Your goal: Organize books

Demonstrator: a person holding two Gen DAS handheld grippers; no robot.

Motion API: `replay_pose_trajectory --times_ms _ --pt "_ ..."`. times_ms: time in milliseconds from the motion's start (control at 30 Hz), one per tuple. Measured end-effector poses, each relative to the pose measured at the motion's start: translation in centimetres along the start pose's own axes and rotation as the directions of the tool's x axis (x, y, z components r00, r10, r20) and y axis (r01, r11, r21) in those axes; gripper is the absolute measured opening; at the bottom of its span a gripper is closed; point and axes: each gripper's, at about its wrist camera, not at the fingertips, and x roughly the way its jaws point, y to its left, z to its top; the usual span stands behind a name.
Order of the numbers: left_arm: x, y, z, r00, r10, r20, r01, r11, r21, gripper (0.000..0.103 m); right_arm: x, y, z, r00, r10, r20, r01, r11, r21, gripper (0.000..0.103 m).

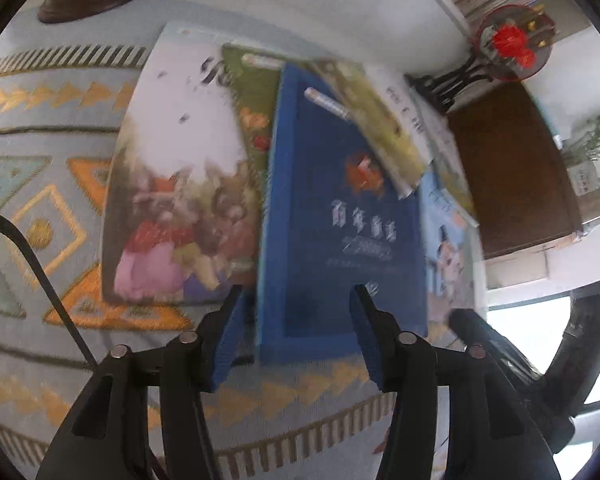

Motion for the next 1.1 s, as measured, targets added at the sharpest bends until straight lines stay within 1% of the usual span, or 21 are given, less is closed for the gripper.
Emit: replay_pose_trajectory --times_ms 100,133,200,267,367,500,533,600,633,667,733,767,867,900,933,967,1033,1100 --pt "0.5 -0.4 0.3 1.0 -0.003 -0.007 0.003 1.0 0.019 0.05 1.4 1.2 0.9 1.0 0.021 -0.015 -0.021 0.999 -0.033 0.052" --pt "0.6 -0.5 0.4 1.0 -0.004 -0.005 0.005 1.0 0.021 0.05 1.9 1.5 1.2 0.999 0.037 -0.024 -0.037 0.999 -0.039 0.048" --pt "0.7 -0.8 0.4 1.0 0.007 -0.005 -0.007 0.999 0.032 0.05 2.6 2.0 1.4 0.998 0.051 -0.04 -0.053 0.998 -0.045 0.045" --pt "0.7 -0.8 0.4 1.0 0.005 -0.002 -0.005 0.999 0.036 0.05 3.2 2.2 1.5 0.997 0.061 -0.054 -0.063 0.997 -0.039 0.044" --pt "0.6 -0.6 0.3 1.0 -0.006 0.002 0.006 0.999 0.033 0.05 3.2 2.4 1.5 0.997 0.061 -0.046 -0.063 0.997 -0.046 0.044" --pt "0.5 -0.7 0.3 1.0 0.002 0.001 -0.003 0.999 0.046 0.05 3.4 2.4 1.5 0.997 0.062 -0.049 -0.065 0.996 -0.057 0.045" --pt "0.3 -0.7 0.3 1.0 -0.009 -0.001 0.009 0.999 0.044 0.05 3.4 2.5 1.5 0.997 0.061 -0.049 -0.064 0.996 -0.06 0.045" --pt "-0.6 -0.7 0.2 0.996 -0.093 0.007 0.093 0.995 0.03 0.05 3.4 2.5 1.4 0.998 0.048 -0.052 -0.051 0.997 -0.066 0.045" --pt "-1.2 -0.6 0.2 0.985 -0.171 0.012 0.171 0.985 0.02 0.05 3.4 2.3 1.3 0.998 0.044 -0.053 -0.048 0.997 -0.064 0.047" --pt "-1.7 -0.6 0.2 0.97 -0.242 0.005 0.242 0.97 0.009 0.05 3.5 2.1 1.3 0.998 0.044 -0.054 -0.047 0.997 -0.056 0.048" --pt "-1.8 -0.8 0.1 0.952 -0.306 -0.017 0.306 0.952 -0.003 0.066 3.7 1.3 1.2 0.996 0.058 -0.062 -0.058 0.998 -0.007 0.052" --pt "-1.8 -0.9 -0.1 0.949 -0.315 -0.015 0.315 0.949 -0.004 0.067 3.6 0.9 1.2 0.996 0.076 -0.055 -0.076 0.997 0.019 0.052" --pt "-0.8 -1.7 -0.5 0.958 -0.288 -0.009 0.288 0.958 0.005 0.067 3.7 0.4 1.4 0.992 0.109 -0.058 -0.106 0.993 0.054 0.054" --pt "-0.3 -1.9 -0.6 0.961 -0.276 -0.005 0.276 0.961 0.002 0.065 3.7 0.4 1.4 0.992 0.113 -0.061 -0.11 0.993 0.051 0.054" --pt "0.3 -1.9 -0.6 0.968 -0.249 0.002 0.249 0.968 -0.011 0.058 3.8 0.4 1.3 0.992 0.114 -0.061 -0.112 0.993 0.041 0.054" --pt "0.8 -1.9 -0.7 0.973 -0.23 0.005 0.23 0.973 -0.022 0.053 3.8 0.5 1.3 0.992 0.114 -0.061 -0.112 0.993 0.029 0.054" --pt "1.4 -1.6 -0.7 0.981 -0.193 0.028 0.194 0.98 -0.05 0.032 3.8 0.5 1.2 0.991 0.117 -0.061 -0.116 0.993 0.016 0.054" --pt "1.7 -1.1 -0.6 0.982 -0.183 0.044 0.186 0.978 -0.095 0.026 3.7 0.3 1.3 0.989 0.132 -0.064 -0.131 0.991 0.025 0.054"
